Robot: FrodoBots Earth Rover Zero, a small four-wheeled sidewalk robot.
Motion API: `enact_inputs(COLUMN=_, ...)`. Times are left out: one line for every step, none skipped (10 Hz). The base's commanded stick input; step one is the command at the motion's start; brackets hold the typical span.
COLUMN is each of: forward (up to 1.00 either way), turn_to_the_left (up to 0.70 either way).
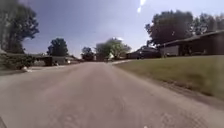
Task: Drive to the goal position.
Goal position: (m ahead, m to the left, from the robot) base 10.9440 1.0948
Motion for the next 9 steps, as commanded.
enact_inputs(forward=0.7, turn_to_the_left=0.0)
enact_inputs(forward=0.7, turn_to_the_left=0.0)
enact_inputs(forward=0.7, turn_to_the_left=0.0)
enact_inputs(forward=0.7, turn_to_the_left=0.0)
enact_inputs(forward=0.7, turn_to_the_left=0.0)
enact_inputs(forward=0.7, turn_to_the_left=0.0)
enact_inputs(forward=0.7, turn_to_the_left=0.0)
enact_inputs(forward=0.7, turn_to_the_left=0.0)
enact_inputs(forward=0.7, turn_to_the_left=0.0)
